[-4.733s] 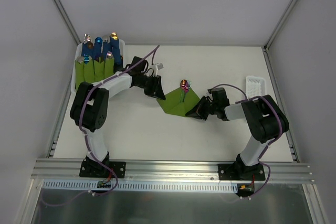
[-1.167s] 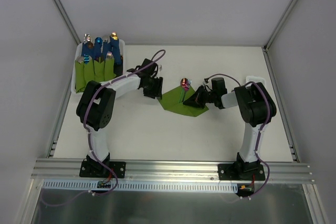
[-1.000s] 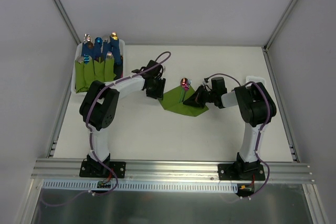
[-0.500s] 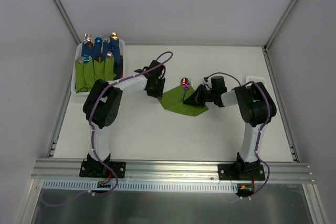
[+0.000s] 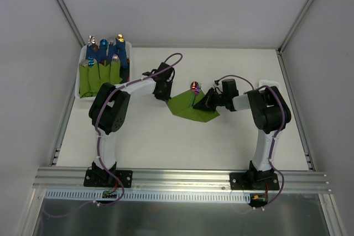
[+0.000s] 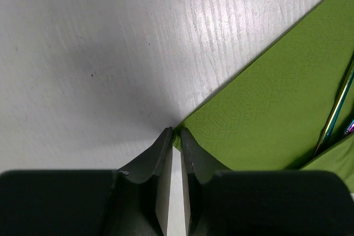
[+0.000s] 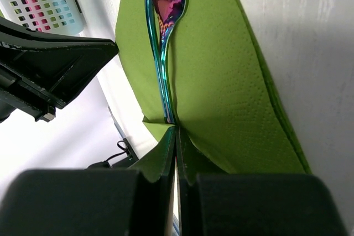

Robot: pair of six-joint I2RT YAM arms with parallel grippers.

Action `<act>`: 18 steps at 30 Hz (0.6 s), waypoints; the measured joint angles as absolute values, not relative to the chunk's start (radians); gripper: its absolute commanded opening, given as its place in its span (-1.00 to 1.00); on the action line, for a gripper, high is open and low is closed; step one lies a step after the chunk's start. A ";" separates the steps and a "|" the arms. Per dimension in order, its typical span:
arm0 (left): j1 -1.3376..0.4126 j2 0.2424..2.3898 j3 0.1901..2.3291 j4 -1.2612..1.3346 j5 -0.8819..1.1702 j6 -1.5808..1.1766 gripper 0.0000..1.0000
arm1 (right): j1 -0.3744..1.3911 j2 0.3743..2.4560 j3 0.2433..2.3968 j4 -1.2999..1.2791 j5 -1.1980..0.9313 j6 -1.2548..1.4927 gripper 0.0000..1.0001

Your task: Place the utensils on the paper napkin and roll it up

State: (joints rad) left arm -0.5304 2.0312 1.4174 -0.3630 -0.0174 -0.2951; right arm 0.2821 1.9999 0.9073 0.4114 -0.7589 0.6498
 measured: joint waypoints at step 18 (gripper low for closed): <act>-0.530 1.961 1.408 -0.359 0.330 -0.375 -1.00 | 0.284 2.000 0.922 0.369 -0.747 0.616 -0.99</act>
